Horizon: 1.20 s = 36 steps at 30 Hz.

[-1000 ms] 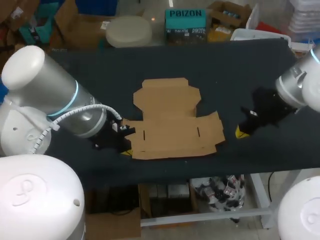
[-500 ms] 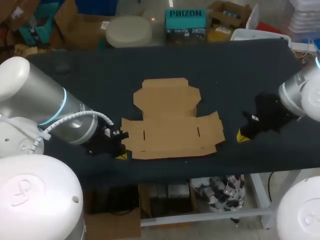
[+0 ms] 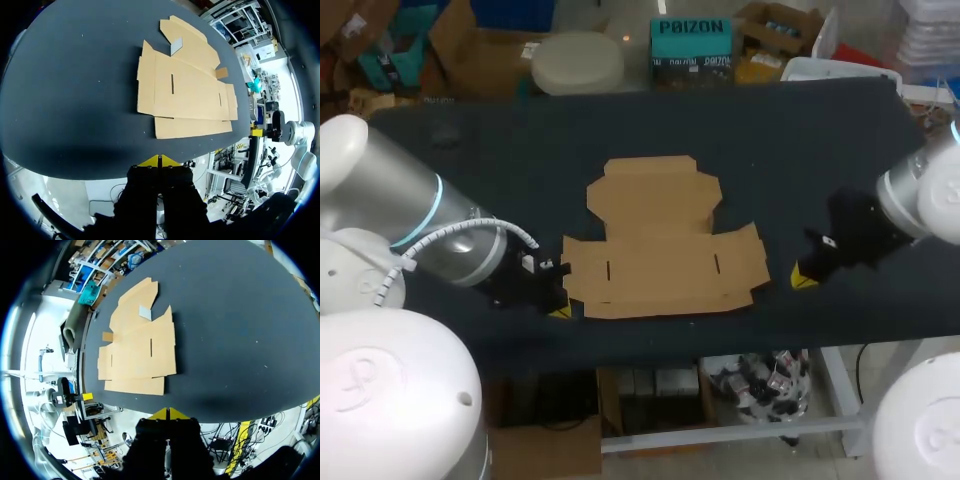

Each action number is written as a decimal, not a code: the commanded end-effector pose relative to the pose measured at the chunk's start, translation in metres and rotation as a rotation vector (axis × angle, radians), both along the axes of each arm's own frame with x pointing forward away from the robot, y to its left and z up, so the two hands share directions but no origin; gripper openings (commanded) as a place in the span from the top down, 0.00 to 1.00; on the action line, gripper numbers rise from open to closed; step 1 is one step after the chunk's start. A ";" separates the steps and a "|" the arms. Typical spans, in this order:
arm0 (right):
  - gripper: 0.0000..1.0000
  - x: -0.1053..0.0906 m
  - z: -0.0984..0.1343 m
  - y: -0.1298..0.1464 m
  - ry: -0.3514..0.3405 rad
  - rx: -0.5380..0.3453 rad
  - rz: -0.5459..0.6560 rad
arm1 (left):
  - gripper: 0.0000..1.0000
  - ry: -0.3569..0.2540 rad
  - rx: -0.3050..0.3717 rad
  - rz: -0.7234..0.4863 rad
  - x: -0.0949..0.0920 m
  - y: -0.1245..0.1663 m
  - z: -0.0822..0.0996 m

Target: Assemble the packaging by folding the flat box into shape, placing the metal phone stand inside, and closing the box properly

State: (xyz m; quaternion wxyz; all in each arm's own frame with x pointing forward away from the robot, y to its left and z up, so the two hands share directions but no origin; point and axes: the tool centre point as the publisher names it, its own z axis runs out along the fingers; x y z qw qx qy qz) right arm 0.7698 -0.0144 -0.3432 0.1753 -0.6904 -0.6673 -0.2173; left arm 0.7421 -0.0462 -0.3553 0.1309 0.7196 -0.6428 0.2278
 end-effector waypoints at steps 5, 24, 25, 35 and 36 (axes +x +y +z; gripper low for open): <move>1.00 0.011 -0.028 0.004 0.036 0.035 0.027 | 1.00 0.019 -0.039 -0.031 0.018 -0.003 -0.026; 1.00 0.011 -0.058 0.024 0.089 0.059 0.051 | 1.00 0.048 -0.070 -0.049 0.023 -0.010 -0.041; 1.00 0.010 -0.060 0.025 0.091 0.060 0.051 | 1.00 0.049 -0.070 -0.049 0.023 -0.011 -0.042; 1.00 0.009 -0.070 0.035 0.114 0.065 0.059 | 1.00 0.059 -0.078 -0.051 0.024 -0.011 -0.046; 1.00 0.009 -0.071 0.037 0.115 0.064 0.062 | 1.00 0.059 -0.078 -0.051 0.024 -0.011 -0.046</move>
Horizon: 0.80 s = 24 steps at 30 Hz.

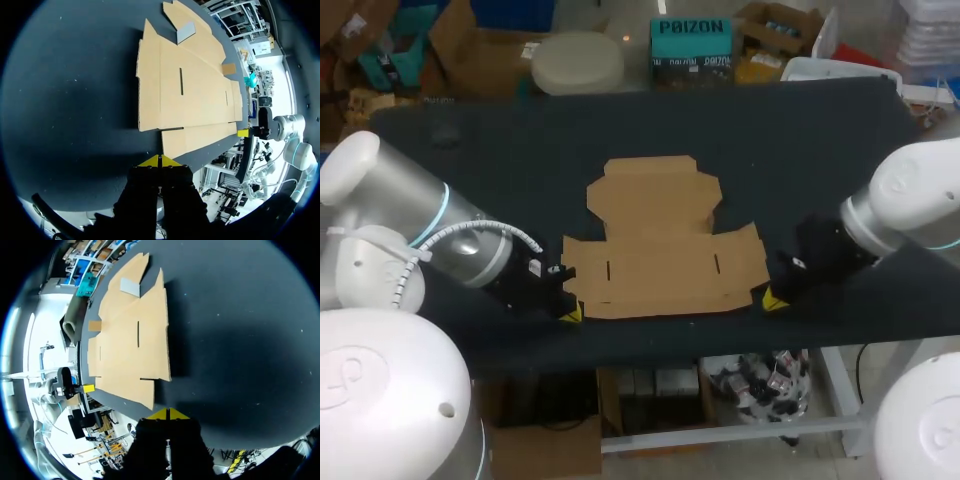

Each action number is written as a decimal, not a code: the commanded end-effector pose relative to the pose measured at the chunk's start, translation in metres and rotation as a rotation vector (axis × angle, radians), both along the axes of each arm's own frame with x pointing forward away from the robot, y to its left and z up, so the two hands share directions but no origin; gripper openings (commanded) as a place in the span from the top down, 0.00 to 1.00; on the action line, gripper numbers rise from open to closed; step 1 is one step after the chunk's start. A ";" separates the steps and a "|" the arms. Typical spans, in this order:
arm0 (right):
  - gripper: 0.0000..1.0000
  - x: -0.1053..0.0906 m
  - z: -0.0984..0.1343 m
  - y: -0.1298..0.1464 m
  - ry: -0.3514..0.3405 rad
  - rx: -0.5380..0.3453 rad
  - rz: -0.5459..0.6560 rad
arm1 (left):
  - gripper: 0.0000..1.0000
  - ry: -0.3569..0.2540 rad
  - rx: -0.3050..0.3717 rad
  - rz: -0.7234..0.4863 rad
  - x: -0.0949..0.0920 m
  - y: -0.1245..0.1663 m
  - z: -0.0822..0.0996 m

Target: Assemble the packaging by folding the flat box into shape, placing the metal phone stand inside, and closing the box properly

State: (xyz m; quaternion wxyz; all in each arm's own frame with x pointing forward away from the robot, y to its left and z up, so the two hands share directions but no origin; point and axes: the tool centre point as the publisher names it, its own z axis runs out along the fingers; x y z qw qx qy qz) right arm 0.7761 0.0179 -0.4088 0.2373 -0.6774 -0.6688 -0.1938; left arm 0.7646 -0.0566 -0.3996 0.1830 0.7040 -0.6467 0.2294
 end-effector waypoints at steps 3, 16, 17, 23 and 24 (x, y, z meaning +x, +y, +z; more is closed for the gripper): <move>1.00 0.005 -0.010 0.009 0.010 0.007 0.012 | 1.00 0.003 0.000 -0.004 0.002 -0.001 -0.002; 1.00 0.013 -0.016 0.018 0.011 0.024 0.012 | 1.00 0.013 0.001 -0.013 0.004 -0.002 -0.005; 1.00 0.013 -0.016 0.018 0.010 0.024 0.011 | 1.00 0.013 0.001 -0.013 0.005 -0.002 -0.005; 1.00 0.016 -0.015 0.019 0.006 0.031 0.008 | 1.00 0.021 -0.002 -0.015 0.007 -0.002 -0.007; 1.00 0.016 -0.015 0.020 0.006 0.031 0.008 | 1.00 0.022 -0.002 -0.015 0.007 -0.002 -0.007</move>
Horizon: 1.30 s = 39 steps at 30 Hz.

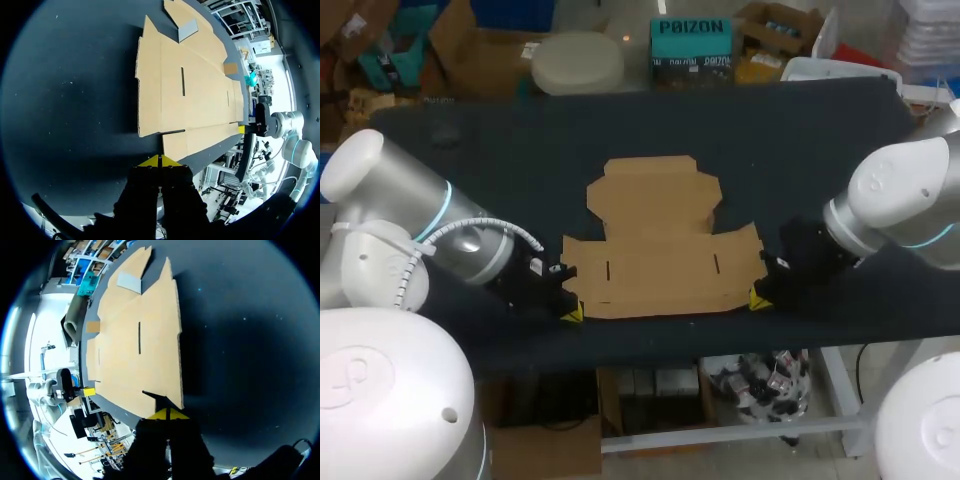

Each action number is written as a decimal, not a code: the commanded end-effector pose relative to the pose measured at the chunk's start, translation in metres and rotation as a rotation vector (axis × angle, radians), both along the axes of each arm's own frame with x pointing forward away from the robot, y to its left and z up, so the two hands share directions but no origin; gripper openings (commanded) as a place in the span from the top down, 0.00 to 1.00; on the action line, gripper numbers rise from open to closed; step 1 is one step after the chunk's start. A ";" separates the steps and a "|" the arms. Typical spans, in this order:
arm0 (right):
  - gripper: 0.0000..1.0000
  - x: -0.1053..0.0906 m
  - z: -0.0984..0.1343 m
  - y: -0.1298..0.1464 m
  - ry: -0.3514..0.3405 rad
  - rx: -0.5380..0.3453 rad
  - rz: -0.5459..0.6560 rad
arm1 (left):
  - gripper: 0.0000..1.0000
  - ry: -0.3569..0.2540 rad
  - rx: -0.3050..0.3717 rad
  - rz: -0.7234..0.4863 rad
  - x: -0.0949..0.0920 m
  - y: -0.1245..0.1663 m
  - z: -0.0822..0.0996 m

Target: Assemble the packaging by folding the flat box into shape, placing the metal phone stand inside, and closing the box properly

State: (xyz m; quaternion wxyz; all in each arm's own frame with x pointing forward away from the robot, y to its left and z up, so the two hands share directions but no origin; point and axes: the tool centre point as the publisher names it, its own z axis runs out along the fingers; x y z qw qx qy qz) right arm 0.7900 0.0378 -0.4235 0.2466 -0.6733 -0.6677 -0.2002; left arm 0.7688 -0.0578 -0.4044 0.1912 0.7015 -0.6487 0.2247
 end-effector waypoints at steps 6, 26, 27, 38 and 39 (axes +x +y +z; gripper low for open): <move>1.00 0.005 0.002 0.002 -0.003 0.011 0.002 | 1.00 0.006 -0.003 -0.001 0.003 0.003 -0.002; 1.00 0.012 0.004 0.007 -0.015 0.019 0.010 | 1.00 0.038 -0.007 0.028 0.001 0.008 -0.004; 1.00 0.012 0.004 0.007 -0.015 0.019 0.010 | 1.00 0.041 -0.006 0.027 0.001 0.007 -0.005; 1.00 0.014 0.002 0.008 -0.011 0.018 0.019 | 1.00 0.061 -0.023 -0.001 0.008 -0.003 -0.011; 1.00 0.014 0.002 0.008 -0.011 0.018 0.019 | 1.00 0.062 -0.022 -0.006 0.009 -0.004 -0.012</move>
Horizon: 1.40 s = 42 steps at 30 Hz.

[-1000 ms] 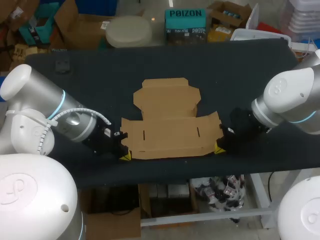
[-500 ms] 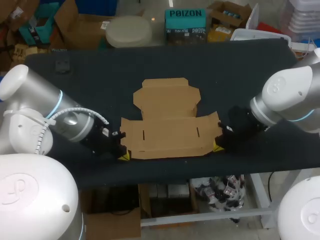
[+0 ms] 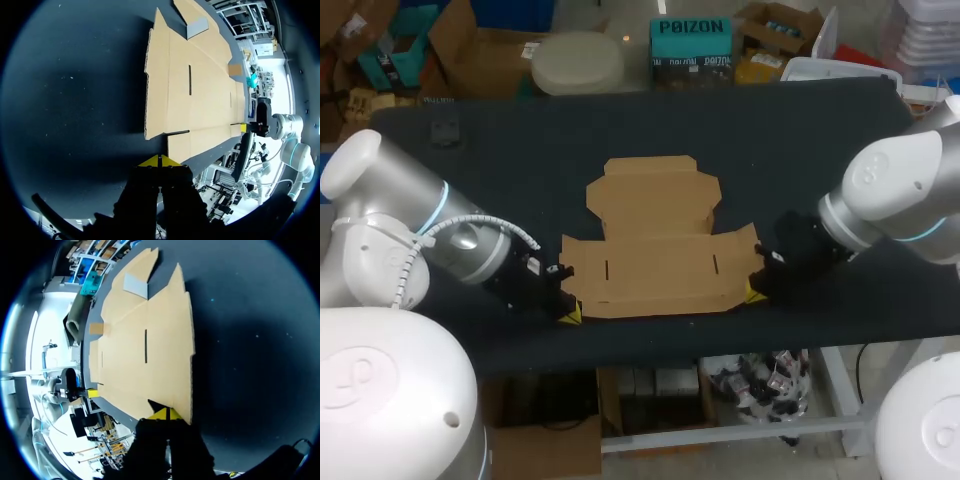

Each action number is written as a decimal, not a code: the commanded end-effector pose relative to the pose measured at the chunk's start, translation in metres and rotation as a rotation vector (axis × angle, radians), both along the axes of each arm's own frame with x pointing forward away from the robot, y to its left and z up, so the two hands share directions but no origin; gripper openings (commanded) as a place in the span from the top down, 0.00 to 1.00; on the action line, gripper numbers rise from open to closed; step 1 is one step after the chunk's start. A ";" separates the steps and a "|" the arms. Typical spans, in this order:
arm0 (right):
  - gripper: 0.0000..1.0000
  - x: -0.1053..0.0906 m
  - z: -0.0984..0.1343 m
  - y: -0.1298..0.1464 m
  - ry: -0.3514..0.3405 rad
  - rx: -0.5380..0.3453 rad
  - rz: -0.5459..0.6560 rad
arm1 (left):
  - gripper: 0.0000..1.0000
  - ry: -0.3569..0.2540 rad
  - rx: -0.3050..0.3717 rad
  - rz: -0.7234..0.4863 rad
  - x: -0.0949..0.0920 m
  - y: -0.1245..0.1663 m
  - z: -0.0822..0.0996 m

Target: Assemble the packaging by folding the flat box into shape, placing the metal phone stand inside, and closing the box properly

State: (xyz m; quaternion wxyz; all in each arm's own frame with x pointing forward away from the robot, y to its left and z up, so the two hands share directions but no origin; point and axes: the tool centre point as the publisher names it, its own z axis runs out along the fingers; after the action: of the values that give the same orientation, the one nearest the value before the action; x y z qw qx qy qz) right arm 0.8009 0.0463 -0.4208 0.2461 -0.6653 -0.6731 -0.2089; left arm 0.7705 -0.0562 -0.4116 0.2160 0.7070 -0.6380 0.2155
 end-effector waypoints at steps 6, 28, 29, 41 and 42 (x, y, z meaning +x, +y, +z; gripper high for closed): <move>1.00 0.004 -0.001 0.001 0.009 0.003 0.012 | 1.00 0.011 0.011 -0.035 0.011 -0.013 -0.005; 1.00 0.000 0.011 0.003 -0.010 -0.017 0.008 | 1.00 0.019 0.132 -0.074 0.010 -0.027 0.010; 1.00 0.000 0.012 0.004 -0.013 -0.018 0.009 | 1.00 0.020 0.135 -0.076 0.010 -0.028 0.010; 1.00 -0.002 0.014 0.008 -0.022 -0.030 0.005 | 1.00 0.021 0.173 -0.101 0.010 -0.037 0.013; 1.00 -0.002 0.014 0.008 -0.022 -0.030 0.005 | 1.00 0.021 0.183 -0.101 0.010 -0.038 0.013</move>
State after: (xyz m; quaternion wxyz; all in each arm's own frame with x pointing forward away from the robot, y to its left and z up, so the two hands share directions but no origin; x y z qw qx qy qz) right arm 0.7991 0.0528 -0.4070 0.2307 -0.6643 -0.6803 -0.2064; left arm 0.7785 -0.0898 -0.3999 0.1854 0.6885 -0.6830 0.1588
